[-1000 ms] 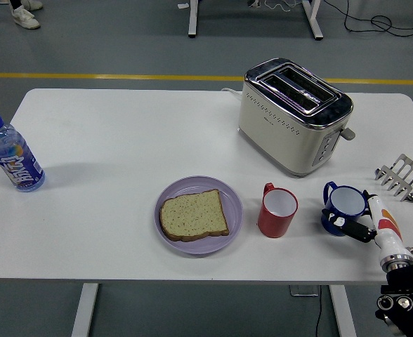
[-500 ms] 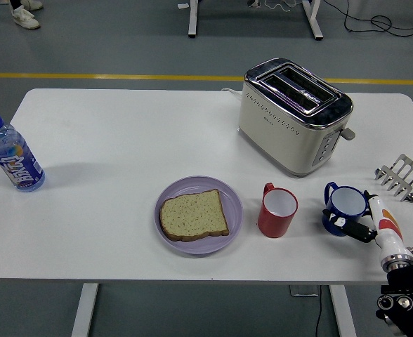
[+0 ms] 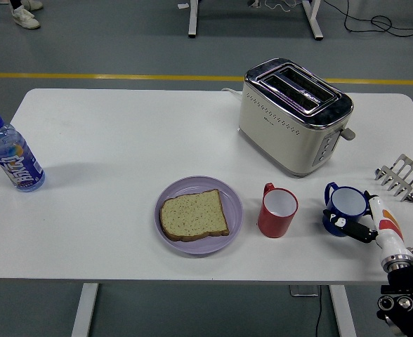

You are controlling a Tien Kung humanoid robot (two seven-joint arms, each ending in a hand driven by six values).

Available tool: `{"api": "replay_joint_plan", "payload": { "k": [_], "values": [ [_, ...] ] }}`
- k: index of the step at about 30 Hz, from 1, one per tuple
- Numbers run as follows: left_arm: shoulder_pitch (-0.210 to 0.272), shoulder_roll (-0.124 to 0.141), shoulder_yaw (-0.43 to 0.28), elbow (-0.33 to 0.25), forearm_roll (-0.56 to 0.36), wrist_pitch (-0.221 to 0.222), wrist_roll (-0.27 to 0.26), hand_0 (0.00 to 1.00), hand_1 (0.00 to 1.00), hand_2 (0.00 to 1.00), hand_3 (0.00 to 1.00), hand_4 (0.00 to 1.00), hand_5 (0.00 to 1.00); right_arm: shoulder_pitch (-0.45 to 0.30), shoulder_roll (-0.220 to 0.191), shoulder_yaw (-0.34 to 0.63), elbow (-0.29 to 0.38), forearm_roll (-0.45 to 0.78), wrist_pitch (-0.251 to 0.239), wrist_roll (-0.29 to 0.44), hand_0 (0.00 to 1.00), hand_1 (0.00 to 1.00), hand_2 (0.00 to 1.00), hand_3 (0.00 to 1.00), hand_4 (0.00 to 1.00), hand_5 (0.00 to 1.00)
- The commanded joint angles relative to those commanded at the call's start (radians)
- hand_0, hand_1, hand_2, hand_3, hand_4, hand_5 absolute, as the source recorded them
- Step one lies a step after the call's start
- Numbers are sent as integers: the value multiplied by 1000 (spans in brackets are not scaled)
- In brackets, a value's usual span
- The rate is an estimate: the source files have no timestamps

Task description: Pick up the cup,pour liquid into bread,place the cup on the desk

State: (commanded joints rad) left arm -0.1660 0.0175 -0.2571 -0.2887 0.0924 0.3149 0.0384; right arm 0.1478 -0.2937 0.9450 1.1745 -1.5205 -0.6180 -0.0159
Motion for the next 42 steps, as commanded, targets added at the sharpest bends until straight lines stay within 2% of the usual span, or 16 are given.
{"api": "replay_joint_plan", "payload": {
  "k": [2, 3, 8, 9, 14, 15, 26, 27, 38, 39, 42],
  "values": [
    [1, 0, -1, 0, 1, 0, 0, 685, 699, 701, 558, 254, 998, 0, 0, 0, 1, -3, 2, 0, 606, 415, 484, 532, 715, 133],
    [1, 0, -1, 0, 2, 0, 0, 687, 700, 702, 559, 255, 998, -1, -1, 0, 2, -5, 5, -1, 611, 423, 493, 565, 729, 128],
    [3, 0, -2, 0, 4, 0, 1, 687, 700, 702, 559, 255, 998, -3, -3, 0, 2, -14, 10, -4, 611, 423, 493, 565, 729, 128],
    [4, 0, -2, 0, 3, 0, 0, 688, 700, 704, 564, 252, 998, -4, -3, 0, 2, -15, 9, -4, 621, 438, 514, 631, 751, 128],
    [4, 0, 1, 0, -1, -1, -2, 688, 700, 704, 564, 252, 998, -4, -3, 2, 2, -22, 9, -5, 621, 438, 514, 631, 751, 128],
    [3, 1, 2, 0, -4, -1, -3, 688, 700, 706, 563, 251, 998, -4, -3, 3, 2, -25, 9, -7, 631, 471, 552, 670, 772, 138],
    [0, 1, 10, 0, -18, -1, -7, 689, 700, 706, 563, 251, 998, -4, -2, 7, -1, -36, 9, -12, 639, 490, 571, 695, 785, 149],
    [0, 1, 10, 0, -19, -1, -8, 688, 700, 706, 563, 250, 998, -4, -2, 7, -1, -37, 8, -13, 667, 530, 622, 730, 806, 158],
    [-1, 1, 12, -1, -21, -1, -8, 688, 700, 706, 562, 250, 998, -6, -5, 9, 2, -38, 4, -7, 685, 552, 652, 753, 827, 166],
    [-1, 1, 12, -1, -21, -1, -8, 688, 700, 705, 561, 250, 998, -6, -5, 9, 3, -38, 3, -5, 695, 573, 679, 794, 846, 180],
    [-2, 2, 12, -1, -21, -1, -8, 688, 700, 705, 561, 250, 998, -7, -6, 9, 5, -38, 1, -2, 695, 573, 679, 794, 846, 180]
  ]
}}
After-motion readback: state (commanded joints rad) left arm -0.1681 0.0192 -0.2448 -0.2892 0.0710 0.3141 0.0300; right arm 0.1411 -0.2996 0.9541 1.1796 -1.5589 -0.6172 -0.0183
